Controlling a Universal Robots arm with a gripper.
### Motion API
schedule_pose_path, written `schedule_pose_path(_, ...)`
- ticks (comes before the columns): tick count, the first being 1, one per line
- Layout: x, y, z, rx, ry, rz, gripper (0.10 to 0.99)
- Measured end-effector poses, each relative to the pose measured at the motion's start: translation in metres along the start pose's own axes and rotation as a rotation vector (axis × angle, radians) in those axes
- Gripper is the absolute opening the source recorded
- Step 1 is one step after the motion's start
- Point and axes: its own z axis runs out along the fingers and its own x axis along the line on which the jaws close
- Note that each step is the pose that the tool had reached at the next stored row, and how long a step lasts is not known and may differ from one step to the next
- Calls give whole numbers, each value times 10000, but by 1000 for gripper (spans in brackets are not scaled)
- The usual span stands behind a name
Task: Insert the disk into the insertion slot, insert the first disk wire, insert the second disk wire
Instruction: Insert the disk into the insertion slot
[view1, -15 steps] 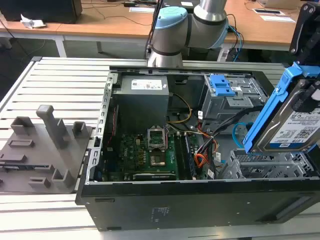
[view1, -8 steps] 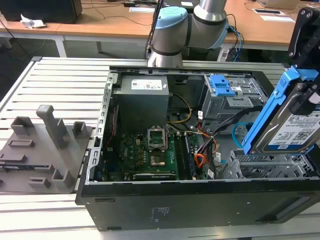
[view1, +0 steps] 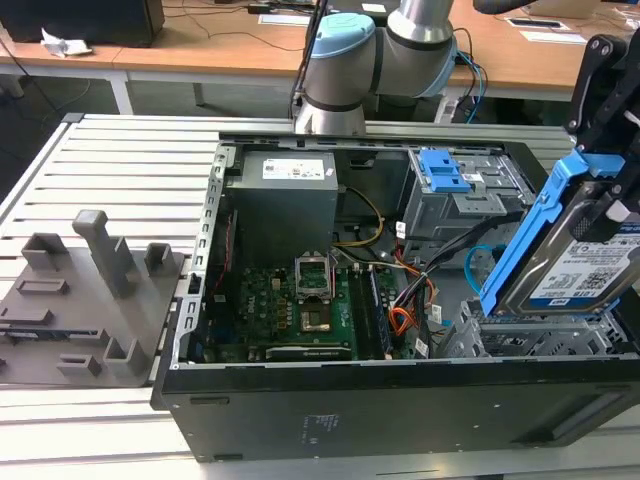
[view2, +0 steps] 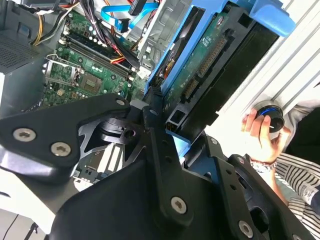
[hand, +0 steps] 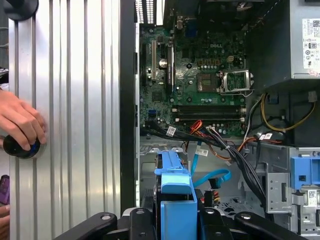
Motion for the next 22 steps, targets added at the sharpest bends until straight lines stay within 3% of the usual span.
schedule_pose_path(2, 0, 0, 13, 0, 1, 0, 365)
schedule_pose_path(8, -56, -49, 180, -4, -1, 0, 365)
schedule_pose_path(14, -155, -89, 241, -4, -1, 0, 365)
schedule_pose_path(22, -175, -111, 358, -4, -1, 0, 365)
